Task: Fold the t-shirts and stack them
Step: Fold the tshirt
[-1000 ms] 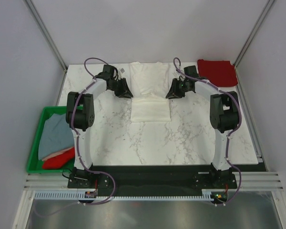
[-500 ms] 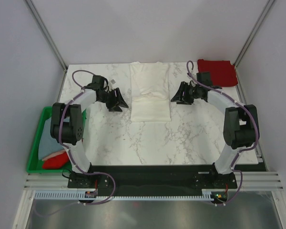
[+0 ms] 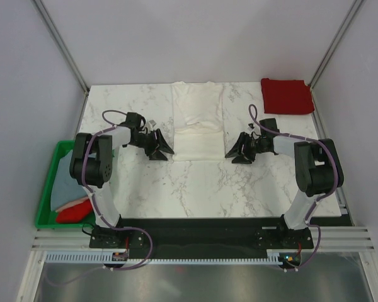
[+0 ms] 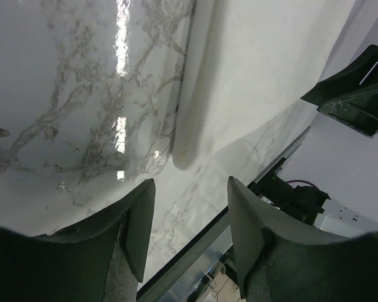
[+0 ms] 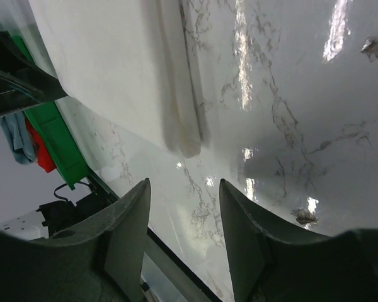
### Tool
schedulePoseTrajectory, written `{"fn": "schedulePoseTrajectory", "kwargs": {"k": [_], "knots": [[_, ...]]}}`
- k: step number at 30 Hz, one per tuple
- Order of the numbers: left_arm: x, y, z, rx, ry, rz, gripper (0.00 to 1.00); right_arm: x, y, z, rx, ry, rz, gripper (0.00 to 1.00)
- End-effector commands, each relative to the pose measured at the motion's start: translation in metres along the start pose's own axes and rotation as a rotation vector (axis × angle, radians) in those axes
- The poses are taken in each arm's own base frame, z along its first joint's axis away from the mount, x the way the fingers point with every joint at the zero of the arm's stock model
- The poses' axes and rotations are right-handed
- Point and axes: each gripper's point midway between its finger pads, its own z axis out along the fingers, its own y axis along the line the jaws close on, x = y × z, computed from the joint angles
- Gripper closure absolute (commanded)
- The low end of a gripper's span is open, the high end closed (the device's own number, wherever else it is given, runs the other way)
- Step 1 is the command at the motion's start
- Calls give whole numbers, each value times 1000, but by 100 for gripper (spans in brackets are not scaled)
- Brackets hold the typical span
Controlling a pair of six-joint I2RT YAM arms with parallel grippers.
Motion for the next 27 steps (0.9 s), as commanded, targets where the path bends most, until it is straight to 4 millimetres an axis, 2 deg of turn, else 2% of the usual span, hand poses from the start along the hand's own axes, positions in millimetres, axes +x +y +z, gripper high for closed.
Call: {"fn": "schedulePoseTrajectory", "kwargs": {"k": [1, 6, 11, 22, 24, 25, 26, 27], "knots": [[-1, -2, 8, 32, 16, -35, 44, -7, 9, 4, -59, -13, 6, 44], [1, 6, 18, 8, 34, -47, 45, -11, 4, 13, -63, -3, 46, 44], [2, 3, 29, 10, 57, -38, 46, -15, 1, 21, -66, 11, 65, 45], [4, 14, 37, -44, 63, -60, 66, -16, -3, 35, -76, 42, 121, 57], [4, 16, 37, -53, 60, -61, 71, -18, 2, 36, -94, 40, 120, 64], [4, 16, 37, -55, 60, -63, 77, -18, 3, 36, -97, 42, 123, 69], [4, 16, 36, -58, 54, -61, 80, -17, 5, 36, -105, 46, 122, 78], [4, 16, 35, -58, 54, -60, 82, -17, 6, 36, -109, 45, 120, 82]]}}
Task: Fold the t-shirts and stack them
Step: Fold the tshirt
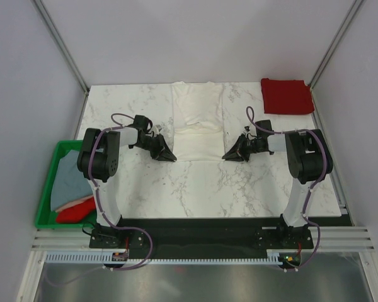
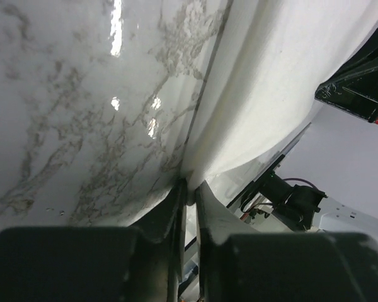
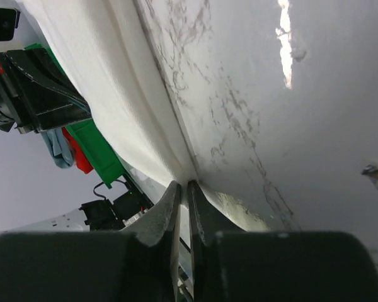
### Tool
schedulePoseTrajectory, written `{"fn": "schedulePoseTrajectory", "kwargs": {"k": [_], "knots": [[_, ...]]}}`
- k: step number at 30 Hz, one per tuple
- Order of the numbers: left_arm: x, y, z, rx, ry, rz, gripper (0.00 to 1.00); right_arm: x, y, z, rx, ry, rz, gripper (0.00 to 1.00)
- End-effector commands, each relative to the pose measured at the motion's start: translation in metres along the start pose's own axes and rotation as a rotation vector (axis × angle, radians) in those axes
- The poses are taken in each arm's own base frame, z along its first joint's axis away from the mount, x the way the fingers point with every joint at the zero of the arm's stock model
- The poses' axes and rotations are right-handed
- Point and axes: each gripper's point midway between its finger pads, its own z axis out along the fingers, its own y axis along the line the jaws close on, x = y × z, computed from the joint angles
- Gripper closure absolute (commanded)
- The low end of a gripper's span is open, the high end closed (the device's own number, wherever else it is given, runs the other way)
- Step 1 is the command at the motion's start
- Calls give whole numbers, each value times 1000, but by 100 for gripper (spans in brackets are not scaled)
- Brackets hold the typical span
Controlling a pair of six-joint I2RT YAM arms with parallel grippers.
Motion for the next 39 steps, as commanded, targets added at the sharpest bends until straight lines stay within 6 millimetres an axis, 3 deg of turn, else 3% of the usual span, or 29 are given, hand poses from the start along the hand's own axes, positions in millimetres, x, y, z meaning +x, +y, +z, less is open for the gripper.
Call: {"fn": "schedulePoseTrajectory", "kwargs": {"k": [1, 2, 3, 8, 15, 23, 32, 35, 38, 39], "knots": [[-6, 7, 1, -42, -27, -6, 87, -6, 8, 3, -17, -21, -16, 88], [-5, 3, 0, -36, -29, -1, 97, -5, 12, 0, -23, -22, -23, 97], [-5, 1, -2, -33, -30, 4, 98, -4, 15, -2, -28, -23, -28, 99], [3, -13, -17, -6, -47, 34, 98, 1, 31, -21, -60, -39, -91, 100], [16, -57, -58, 71, -125, 149, 98, 10, 74, -61, -137, -96, -208, 100], [30, -78, -80, 113, -164, 198, 98, 35, 83, -88, -127, -124, -274, 100], [45, -80, -90, 129, -184, 213, 98, 51, 93, -108, -128, -161, -349, 100], [41, -81, -89, 130, -193, 228, 98, 46, 90, -104, -125, -173, -345, 100], [20, -87, -86, 125, -212, 291, 98, 30, 90, -96, -129, -186, -344, 100], [4, -93, -83, 124, -216, 307, 98, 20, 96, -96, -137, -200, -355, 100]]}}
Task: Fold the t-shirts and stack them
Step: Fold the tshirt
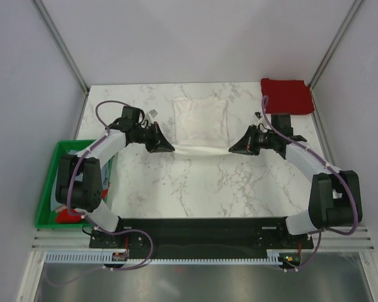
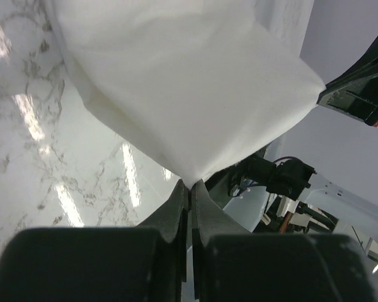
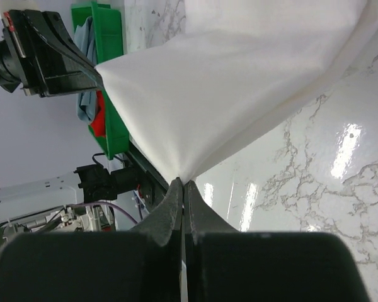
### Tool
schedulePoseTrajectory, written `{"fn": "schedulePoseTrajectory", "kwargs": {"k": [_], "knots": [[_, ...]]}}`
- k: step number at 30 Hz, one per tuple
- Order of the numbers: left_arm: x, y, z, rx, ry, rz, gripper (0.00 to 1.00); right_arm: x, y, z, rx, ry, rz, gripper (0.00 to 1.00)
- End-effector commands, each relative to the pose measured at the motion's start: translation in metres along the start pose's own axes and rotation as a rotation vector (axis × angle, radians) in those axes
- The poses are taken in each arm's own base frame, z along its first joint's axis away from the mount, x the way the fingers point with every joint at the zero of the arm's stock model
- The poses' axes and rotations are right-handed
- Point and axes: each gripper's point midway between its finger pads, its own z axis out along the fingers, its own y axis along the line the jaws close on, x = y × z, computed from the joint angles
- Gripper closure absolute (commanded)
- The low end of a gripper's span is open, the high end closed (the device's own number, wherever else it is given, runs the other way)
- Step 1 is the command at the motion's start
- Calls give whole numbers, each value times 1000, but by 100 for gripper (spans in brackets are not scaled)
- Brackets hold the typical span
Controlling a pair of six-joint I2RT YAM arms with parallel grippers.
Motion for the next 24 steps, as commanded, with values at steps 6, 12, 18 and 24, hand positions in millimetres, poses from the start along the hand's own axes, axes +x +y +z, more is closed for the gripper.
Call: {"fn": "schedulePoseTrajectory", "kwargs": {"k": [6, 12, 18, 24], "knots": [[-119, -31, 17, 3, -129, 288, 98, -116, 7, 28, -42, -141, -116, 100], [-214, -43, 42, -6, -236, 441, 98, -209, 14, 60, -79, -223, -231, 100], [-289, -25, 79, -45, -366, 541, 97, -283, -19, 105, -56, -306, -296, 91], [-331, 0, 82, -180, -517, 541, 41, -329, -49, 126, -2, -409, -383, 54]]}}
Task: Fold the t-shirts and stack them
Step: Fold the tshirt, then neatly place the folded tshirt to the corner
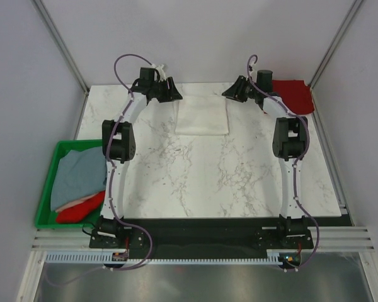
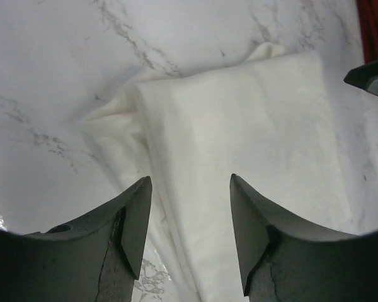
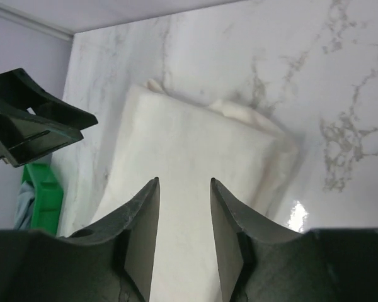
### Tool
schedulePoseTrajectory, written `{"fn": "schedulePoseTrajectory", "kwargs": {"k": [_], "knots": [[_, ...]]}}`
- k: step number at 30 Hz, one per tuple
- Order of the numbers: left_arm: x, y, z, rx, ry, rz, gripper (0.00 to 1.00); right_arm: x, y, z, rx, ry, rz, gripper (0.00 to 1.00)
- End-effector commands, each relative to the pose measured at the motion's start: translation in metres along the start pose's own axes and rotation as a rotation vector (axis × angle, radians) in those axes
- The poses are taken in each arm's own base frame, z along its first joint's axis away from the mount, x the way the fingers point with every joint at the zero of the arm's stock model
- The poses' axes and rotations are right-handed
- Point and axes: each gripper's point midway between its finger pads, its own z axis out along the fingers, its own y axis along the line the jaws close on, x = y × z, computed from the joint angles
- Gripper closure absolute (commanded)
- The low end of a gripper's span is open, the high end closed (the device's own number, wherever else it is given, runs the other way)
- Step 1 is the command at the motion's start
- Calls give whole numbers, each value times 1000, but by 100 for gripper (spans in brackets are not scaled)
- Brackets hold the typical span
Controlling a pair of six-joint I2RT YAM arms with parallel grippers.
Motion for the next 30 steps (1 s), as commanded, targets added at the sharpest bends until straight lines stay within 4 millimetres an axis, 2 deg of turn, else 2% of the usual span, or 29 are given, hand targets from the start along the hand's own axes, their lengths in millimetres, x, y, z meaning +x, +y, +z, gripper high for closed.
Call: {"fn": "schedulePoseTrajectory", "kwargs": {"k": [1, 2, 3, 4, 5, 6, 7, 8, 10, 14, 17, 21, 25, 26, 30], "knots": [[-49, 8, -13, -117, -151, 106, 39, -43, 8, -7, 16, -117, -140, 52], [-52, 9, -20, -142, -156, 113, 37, -45, 1, -16, 44, -122, -152, 44], [-67, -5, -37, -146, -188, 144, 37, -48, 1, -24, 60, -130, -153, 37], [-72, -10, -46, -154, -194, 166, 37, -59, 14, -39, 57, -147, -165, 34], [-67, -10, -49, -155, -181, 168, 37, -50, 3, -46, 75, -126, -152, 28], [-71, -27, -59, -114, -183, 191, 37, -42, 4, -50, 81, -95, -139, 25], [-65, -28, -62, -102, -155, 199, 37, -36, 6, -53, 76, -71, -132, 24], [-56, -30, -62, -85, -127, 196, 37, -35, -8, -64, 94, -63, -107, 23], [-41, -53, -68, 39, -71, 213, 38, -17, -9, -64, 53, -4, -72, 21], [12, -75, -68, 248, 87, 142, 44, 28, -13, -53, -32, 99, 33, 20], [40, -76, -60, 302, 156, 83, 49, 49, -19, -46, -57, 148, 70, 20], [60, -77, -49, 343, 209, 32, 49, 67, -35, -37, -70, 174, 118, 20], [82, -66, -39, 329, 257, -30, 48, 74, -49, -29, -57, 177, 144, 20], [85, -64, -38, 327, 266, -41, 48, 83, -40, -19, -69, 197, 148, 20], [104, -50, -31, 284, 309, -87, 48, 102, -47, -4, -67, 225, 191, 21]]}}
